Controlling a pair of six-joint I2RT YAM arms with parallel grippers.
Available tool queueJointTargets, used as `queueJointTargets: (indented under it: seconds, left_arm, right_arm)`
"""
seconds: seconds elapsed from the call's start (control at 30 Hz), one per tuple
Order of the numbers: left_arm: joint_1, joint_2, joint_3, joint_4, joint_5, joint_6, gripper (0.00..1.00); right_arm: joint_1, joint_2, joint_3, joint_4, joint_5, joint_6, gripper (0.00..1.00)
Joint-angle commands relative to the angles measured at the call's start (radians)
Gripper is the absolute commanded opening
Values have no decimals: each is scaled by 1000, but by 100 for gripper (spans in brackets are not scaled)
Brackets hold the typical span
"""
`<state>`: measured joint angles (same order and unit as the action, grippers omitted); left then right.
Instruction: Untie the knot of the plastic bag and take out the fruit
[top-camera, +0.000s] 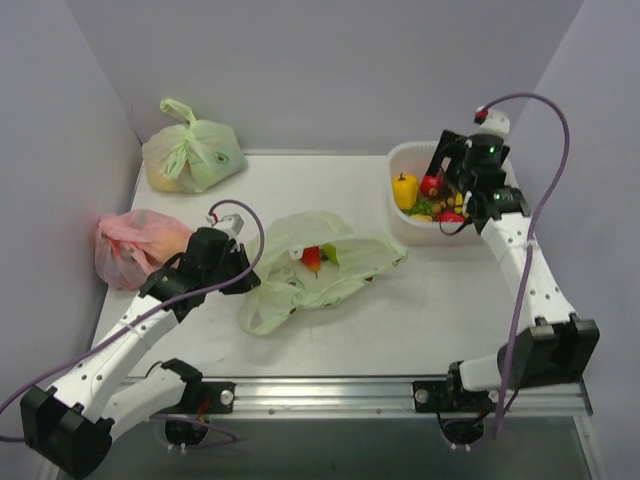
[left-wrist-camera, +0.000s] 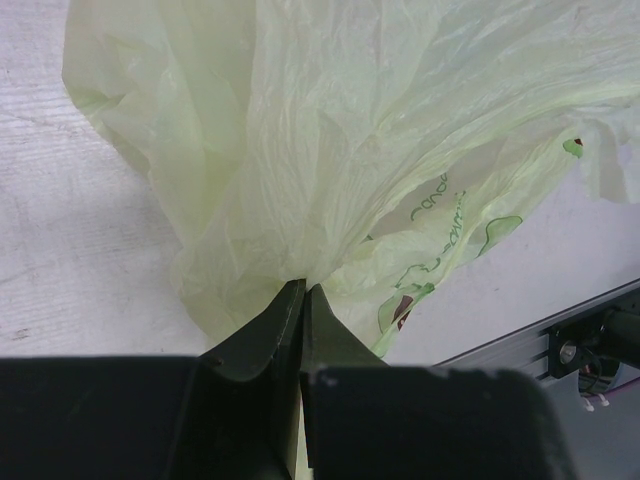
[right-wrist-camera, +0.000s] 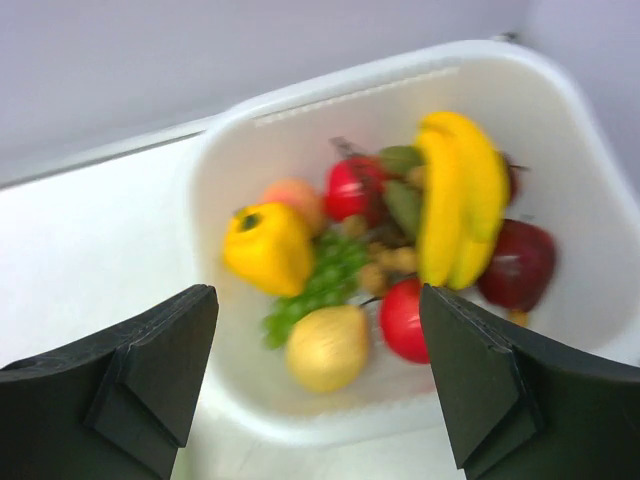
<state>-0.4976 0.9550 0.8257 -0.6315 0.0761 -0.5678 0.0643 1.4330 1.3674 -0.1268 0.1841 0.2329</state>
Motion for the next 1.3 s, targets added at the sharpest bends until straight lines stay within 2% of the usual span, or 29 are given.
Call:
queueJointTargets:
  seconds: [0.0,0.07,0.17,0.2,0.3,0.33,0.43,0.57,0.7,0.83,0.93,1.07,1.17,1.27]
  left_arm:
    - [-12,-7,24,46,-4,2,0]
    - [-16,-5,24,44,-10,3,0]
    - [-18,-4,21,42,-19,3,0]
    - [-21,-2,18,38,-21,2,0]
    - [-30,1,20,13,-22,-6,0]
    - [-33,2,18,3,-25,-13,0]
    - [-50,13,15,-42,-30,-21,0]
    - [-88,19,-3,-73,-29,-43,0]
    - [-136,30,-7,-92,-45,-66,0]
    - [-183,45,6,-105,-58,-87,0]
    - [-209,50,12,-114,-68,-98,0]
    - [-213,50,9,-116,-107,-107,0]
    - [-214,68,18,-116,-102,-103,0]
    - [-217,82,27,-114,-98,-96,0]
  right_arm:
    - [121,-117,-53,-7,-168,-41,83]
    - [181,-173,-70,-8,-241,-70,82]
    - [340,-223,-94,-23,-300,-122,81]
    - [414,-230,-100,-33,-314,-125,81]
    - [526,-247,-137,-30,-367,-109,80]
    - [599,-246,-166,-22,-373,-98,79]
    - [713,-212,-211,1,-359,-64,77]
    - [798,-126,-313,90,-357,22,72]
    - [835,-17,-343,174,-353,82,60]
    - [841,128,-338,165,-392,146,52]
    - [845,197,-315,131,-460,161,51]
    - [853,289,-240,-54,-613,126,51]
    - [856,276,-235,-80,-594,108,51]
    - [847,201,-270,-42,-470,102,52]
